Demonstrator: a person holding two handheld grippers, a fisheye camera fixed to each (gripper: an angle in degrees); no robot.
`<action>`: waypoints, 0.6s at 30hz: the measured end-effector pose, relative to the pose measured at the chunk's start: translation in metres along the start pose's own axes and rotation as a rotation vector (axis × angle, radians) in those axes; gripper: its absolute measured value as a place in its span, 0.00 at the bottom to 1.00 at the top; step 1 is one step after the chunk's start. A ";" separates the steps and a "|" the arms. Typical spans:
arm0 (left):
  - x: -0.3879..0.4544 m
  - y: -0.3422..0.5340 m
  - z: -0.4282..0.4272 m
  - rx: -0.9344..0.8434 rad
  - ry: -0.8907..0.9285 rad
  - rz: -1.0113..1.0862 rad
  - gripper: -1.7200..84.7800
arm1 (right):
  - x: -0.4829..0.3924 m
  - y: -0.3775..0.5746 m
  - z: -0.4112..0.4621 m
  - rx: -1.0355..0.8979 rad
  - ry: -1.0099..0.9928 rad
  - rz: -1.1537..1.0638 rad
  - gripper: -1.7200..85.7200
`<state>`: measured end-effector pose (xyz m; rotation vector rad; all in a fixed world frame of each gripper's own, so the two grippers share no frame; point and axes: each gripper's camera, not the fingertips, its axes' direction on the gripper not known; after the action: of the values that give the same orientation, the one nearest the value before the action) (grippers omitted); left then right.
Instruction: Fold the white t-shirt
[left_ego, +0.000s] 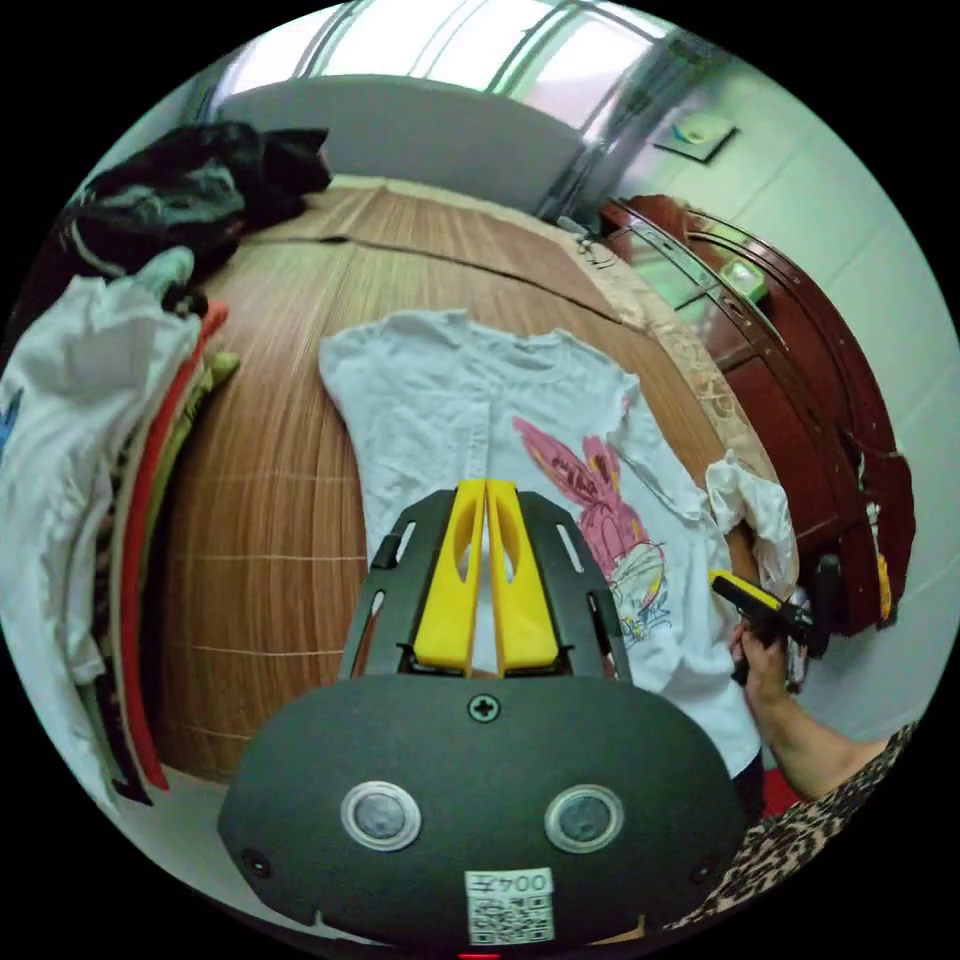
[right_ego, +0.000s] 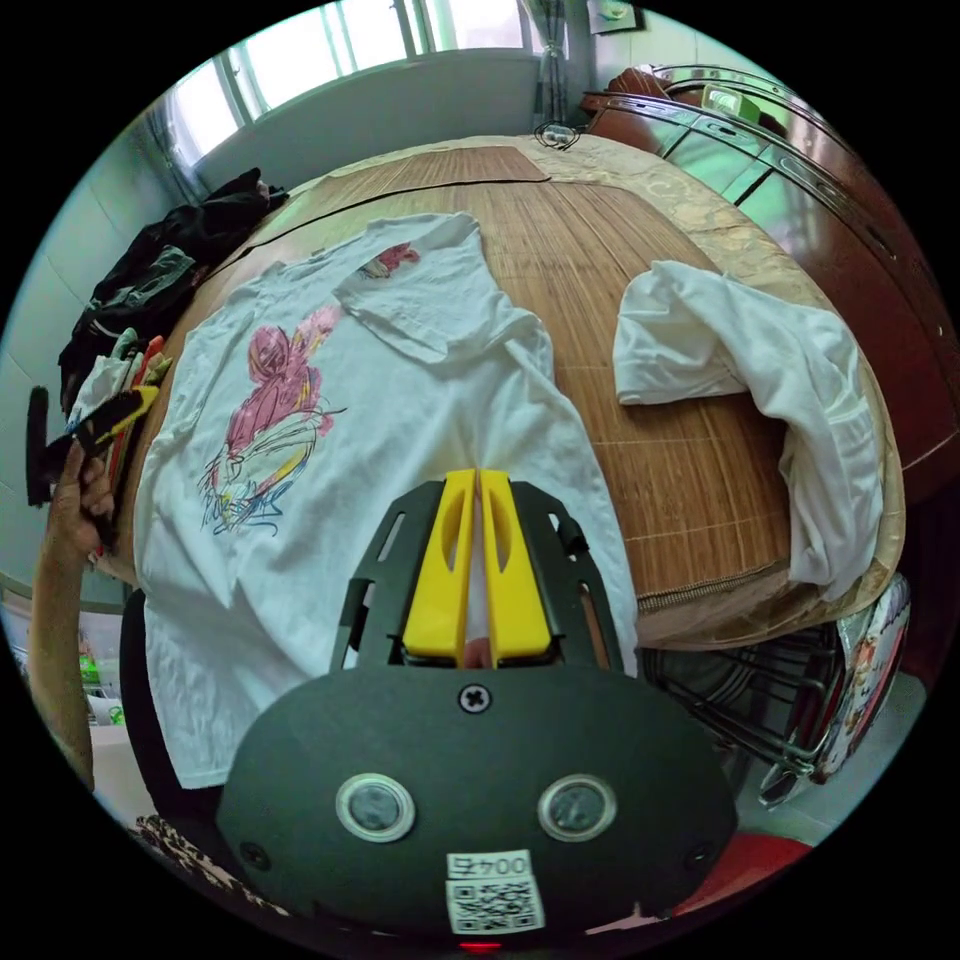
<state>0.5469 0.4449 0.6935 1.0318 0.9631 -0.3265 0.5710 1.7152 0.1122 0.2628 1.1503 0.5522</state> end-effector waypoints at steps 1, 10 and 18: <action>0.011 0.010 -0.018 0.022 -0.010 0.055 0.02 | -0.001 -0.002 0.000 -0.007 0.003 -0.006 0.02; 0.003 0.165 -0.095 0.002 0.081 0.036 0.02 | -0.027 -0.015 -0.079 0.097 0.096 -0.093 0.01; -0.030 0.272 -0.150 -0.047 0.092 -0.058 0.02 | -0.105 0.042 -0.138 0.355 -0.134 -0.421 0.01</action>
<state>0.6255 0.7039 0.8491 0.9837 1.0805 -0.3049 0.4023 1.6829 0.1603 0.3451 1.1284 -0.0429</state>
